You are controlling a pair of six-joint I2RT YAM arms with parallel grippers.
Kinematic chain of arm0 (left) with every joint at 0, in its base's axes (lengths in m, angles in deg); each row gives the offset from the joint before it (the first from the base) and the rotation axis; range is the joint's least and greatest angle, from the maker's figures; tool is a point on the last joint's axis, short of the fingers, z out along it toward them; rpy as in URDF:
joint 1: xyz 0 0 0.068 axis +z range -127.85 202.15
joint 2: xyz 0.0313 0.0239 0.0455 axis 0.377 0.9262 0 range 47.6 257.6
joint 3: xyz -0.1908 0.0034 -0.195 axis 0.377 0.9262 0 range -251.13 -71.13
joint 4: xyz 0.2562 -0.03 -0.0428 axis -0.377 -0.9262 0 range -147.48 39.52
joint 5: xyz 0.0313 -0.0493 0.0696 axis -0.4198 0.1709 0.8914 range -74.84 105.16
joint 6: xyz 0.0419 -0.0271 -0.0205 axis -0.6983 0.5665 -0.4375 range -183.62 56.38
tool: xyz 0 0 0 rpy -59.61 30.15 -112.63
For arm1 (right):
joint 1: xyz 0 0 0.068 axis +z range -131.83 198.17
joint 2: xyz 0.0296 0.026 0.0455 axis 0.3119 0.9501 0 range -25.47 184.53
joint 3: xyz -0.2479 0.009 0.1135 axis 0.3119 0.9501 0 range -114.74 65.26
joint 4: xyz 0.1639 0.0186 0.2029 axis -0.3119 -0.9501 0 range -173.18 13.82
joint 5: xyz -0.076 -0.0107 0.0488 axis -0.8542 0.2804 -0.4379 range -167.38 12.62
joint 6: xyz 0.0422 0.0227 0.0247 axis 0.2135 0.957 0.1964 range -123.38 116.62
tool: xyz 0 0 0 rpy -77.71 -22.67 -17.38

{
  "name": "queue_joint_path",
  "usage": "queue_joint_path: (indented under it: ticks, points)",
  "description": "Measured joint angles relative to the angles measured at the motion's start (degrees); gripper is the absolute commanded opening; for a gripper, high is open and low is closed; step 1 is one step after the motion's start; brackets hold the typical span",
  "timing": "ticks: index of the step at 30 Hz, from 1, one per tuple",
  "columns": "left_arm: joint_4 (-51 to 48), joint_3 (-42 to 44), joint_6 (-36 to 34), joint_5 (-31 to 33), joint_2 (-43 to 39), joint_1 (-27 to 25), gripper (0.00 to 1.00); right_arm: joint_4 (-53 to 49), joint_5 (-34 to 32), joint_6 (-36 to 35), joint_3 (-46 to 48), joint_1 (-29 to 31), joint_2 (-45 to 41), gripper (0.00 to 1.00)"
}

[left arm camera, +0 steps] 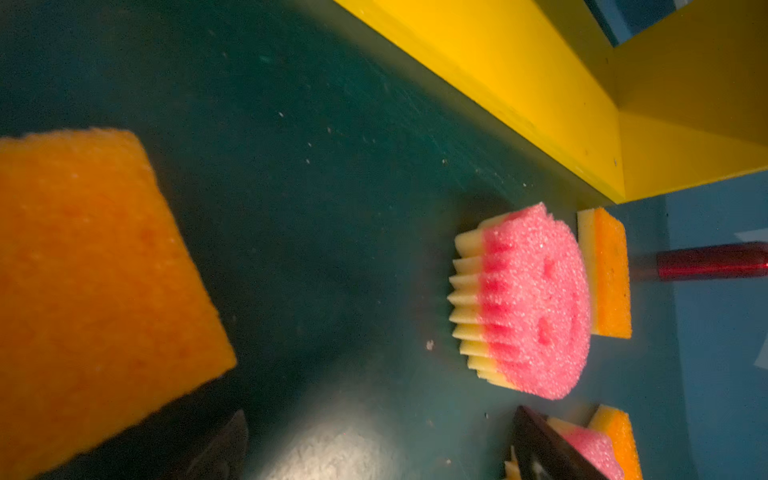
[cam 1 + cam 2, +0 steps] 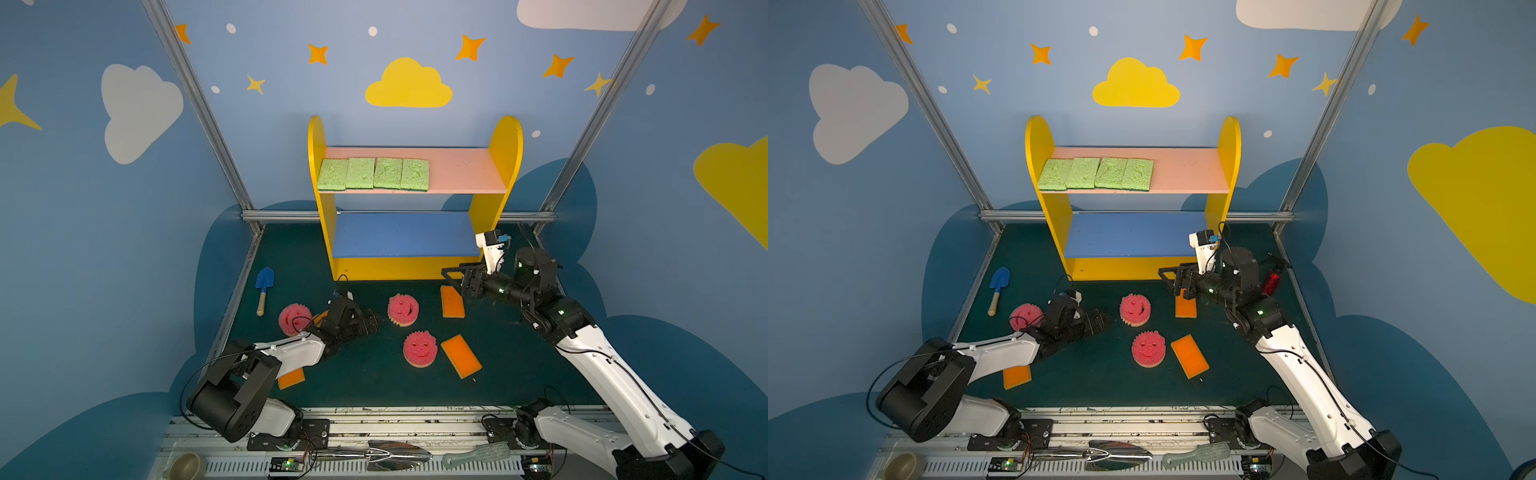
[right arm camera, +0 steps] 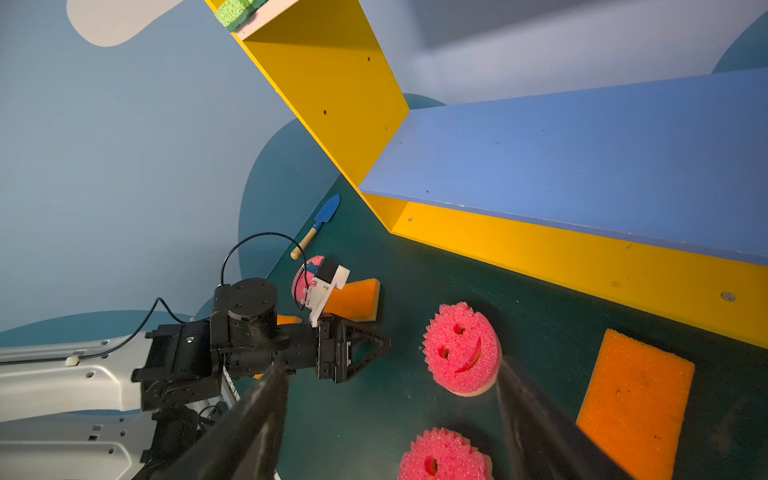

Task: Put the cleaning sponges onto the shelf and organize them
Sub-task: 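Grasp a pink smiley sponge with the left gripper while the right gripper approaches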

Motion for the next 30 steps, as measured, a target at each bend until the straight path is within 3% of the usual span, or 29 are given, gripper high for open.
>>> queue_joint_path:
  ticks: [2, 4, 6, 9, 13, 16, 17, 24, 30]
  points:
    - [-3.3, 0.0, -1.0, 0.1, -2.3, -0.7, 0.95, 0.2, 0.1, 0.3, 0.4, 0.0, 0.0, 0.74]
    - [-6.4, 0.0, -2.2, 0.6, -5.6, -1.0, 0.82, 1.1, 0.4, 0.8, 1.0, 0.0, 0.0, 0.70]
    - [-9.8, -0.4, -3.5, 1.8, -9.6, -0.8, 0.63, 2.1, 0.9, 1.3, 2.1, 0.0, 0.1, 0.67]
    - [-13.3, -1.6, -5.7, 2.8, -12.9, 0.8, 0.51, 3.3, 1.7, 2.1, 3.5, 0.1, 0.6, 0.67]
    - [-15.8, -1.9, -6.7, 3.1, -13.4, 3.3, 0.57, 5.1, 3.0, 2.9, 5.6, 0.4, 1.9, 0.70]
    - [-16.3, -1.6, -6.4, 2.6, -13.4, 4.0, 0.82, 6.4, 3.7, 3.4, 7.8, 1.1, 3.4, 0.73]
    - [-15.9, -1.6, -6.7, 1.6, -13.2, 4.0, 0.86, 6.6, 3.9, 3.5, 8.4, 1.3, 4.1, 0.73]
    - [-12.2, -6.5, -7.3, -5.4, -4.3, 2.3, 0.85, 7.7, 4.7, 5.3, 12.4, 2.2, 11.6, 0.65]
    - [-8.3, -13.9, -7.7, -7.7, 5.7, -0.8, 0.79, 6.6, 4.4, 6.8, 12.0, 2.1, 16.9, 0.56]
